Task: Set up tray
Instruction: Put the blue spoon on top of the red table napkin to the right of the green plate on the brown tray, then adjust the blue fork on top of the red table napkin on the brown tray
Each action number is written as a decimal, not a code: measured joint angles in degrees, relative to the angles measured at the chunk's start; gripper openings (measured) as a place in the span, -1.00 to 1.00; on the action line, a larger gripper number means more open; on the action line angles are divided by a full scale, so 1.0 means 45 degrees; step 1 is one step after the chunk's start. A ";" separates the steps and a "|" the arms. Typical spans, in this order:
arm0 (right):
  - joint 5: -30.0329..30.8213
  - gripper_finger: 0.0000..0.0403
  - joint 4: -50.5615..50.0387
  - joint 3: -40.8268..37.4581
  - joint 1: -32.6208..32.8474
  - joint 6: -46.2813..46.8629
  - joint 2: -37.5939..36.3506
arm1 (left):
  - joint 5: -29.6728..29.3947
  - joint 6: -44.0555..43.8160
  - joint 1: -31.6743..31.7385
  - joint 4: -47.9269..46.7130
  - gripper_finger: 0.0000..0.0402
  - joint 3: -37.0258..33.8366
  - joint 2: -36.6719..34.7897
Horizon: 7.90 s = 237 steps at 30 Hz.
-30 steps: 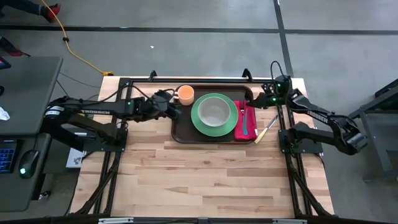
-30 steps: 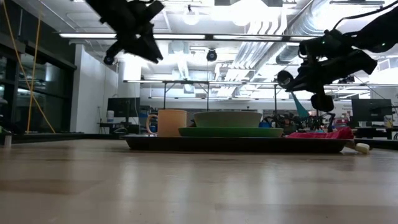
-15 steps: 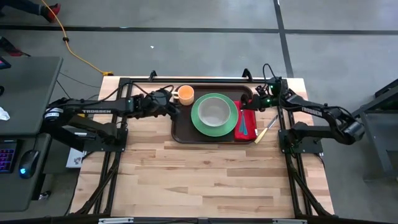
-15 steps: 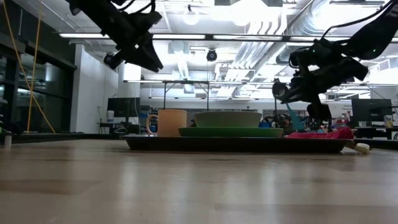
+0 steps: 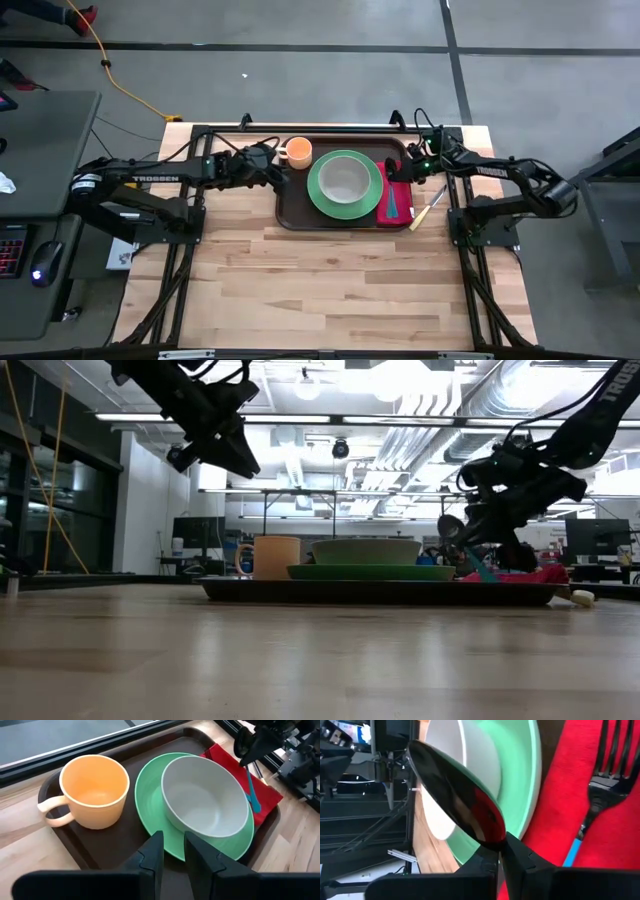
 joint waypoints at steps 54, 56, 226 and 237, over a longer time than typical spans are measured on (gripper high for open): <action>0.0409 -1.00 0.1684 -0.0005 -0.0073 0.1773 0.1347 | 0.0298 0.0290 0.0312 0.0153 -0.47 0.0019 0.0005; 0.0419 -1.00 0.1698 -0.0005 -0.0073 0.1827 0.1347 | 0.0296 0.0290 0.0313 0.0155 -0.47 0.0019 0.0005; 0.7578 -1.00 -0.5183 0.2312 0.3099 -0.1211 0.1463 | 0.0831 0.0909 0.0306 0.0204 -0.47 0.0019 0.0010; 0.7700 -1.00 -0.5169 0.2312 0.3272 -0.1070 0.1468 | 0.0840 0.0970 0.0306 0.0199 -0.47 0.0019 0.0010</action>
